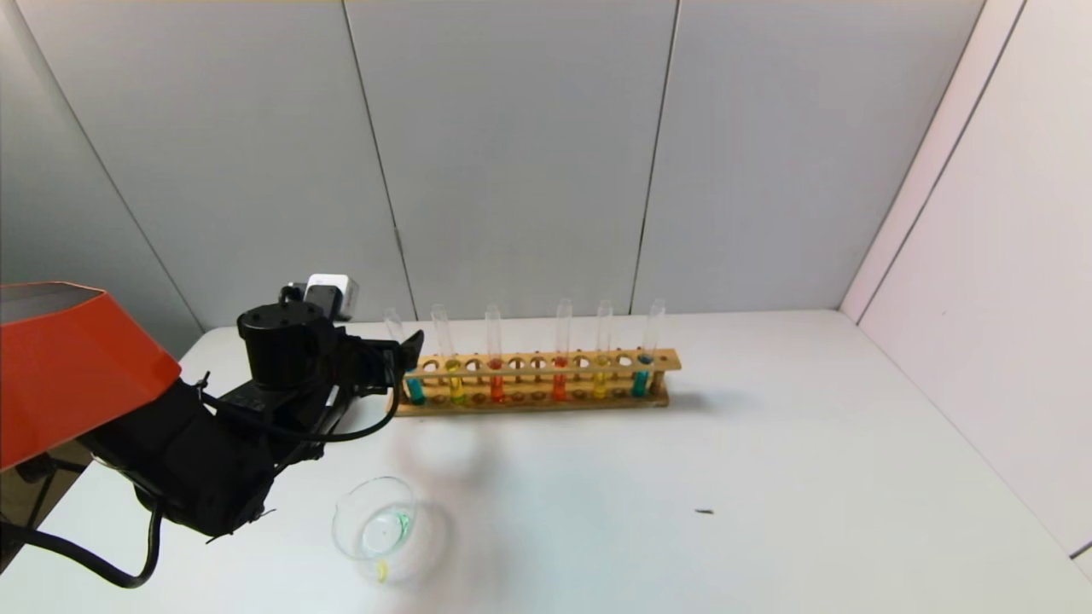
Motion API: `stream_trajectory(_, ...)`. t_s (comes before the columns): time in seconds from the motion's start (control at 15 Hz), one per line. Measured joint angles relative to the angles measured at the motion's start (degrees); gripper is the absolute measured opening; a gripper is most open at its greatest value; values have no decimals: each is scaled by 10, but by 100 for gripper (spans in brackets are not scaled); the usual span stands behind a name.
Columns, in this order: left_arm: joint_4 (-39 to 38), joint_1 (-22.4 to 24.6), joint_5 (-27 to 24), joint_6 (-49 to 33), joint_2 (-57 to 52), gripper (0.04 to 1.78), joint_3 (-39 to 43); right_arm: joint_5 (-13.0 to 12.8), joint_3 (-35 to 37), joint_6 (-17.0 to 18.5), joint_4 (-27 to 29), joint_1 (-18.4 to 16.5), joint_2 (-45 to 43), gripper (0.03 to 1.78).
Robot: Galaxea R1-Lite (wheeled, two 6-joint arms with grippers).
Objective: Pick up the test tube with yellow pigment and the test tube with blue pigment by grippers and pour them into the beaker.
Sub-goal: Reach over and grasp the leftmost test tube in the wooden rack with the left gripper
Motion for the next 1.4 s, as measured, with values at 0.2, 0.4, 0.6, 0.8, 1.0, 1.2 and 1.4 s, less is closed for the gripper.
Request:
stream_trajectory(0.2, 0, 0, 0, -1, 10, 175, -15, 0, 0, 0, 0, 0, 0, 170)
stream_trajectory(0.4, -2, 0, 0, -2, 19, 175, -22, 0, 0, 0, 0, 0, 0, 170)
stream_trajectory(0.6, -3, 0, 0, -3, 24, 175, -29, 0, 0, 0, 0, 0, 0, 170)
stream_trajectory(0.8, -4, -3, 1, -3, 29, 175, -31, 0, 0, 0, 0, 0, 0, 170)
stream_trajectory(1.0, -10, -10, 2, -4, 31, 175, -31, 0, 0, 0, 0, 0, 0, 170)
stream_trajectory(1.2, -11, -15, 11, -3, 34, 175, -32, 0, 0, 0, 0, 0, 0, 170)
stream_trajectory(1.4, -12, -15, 14, -4, 35, 158, -34, 0, 0, 0, 0, 0, 0, 170)
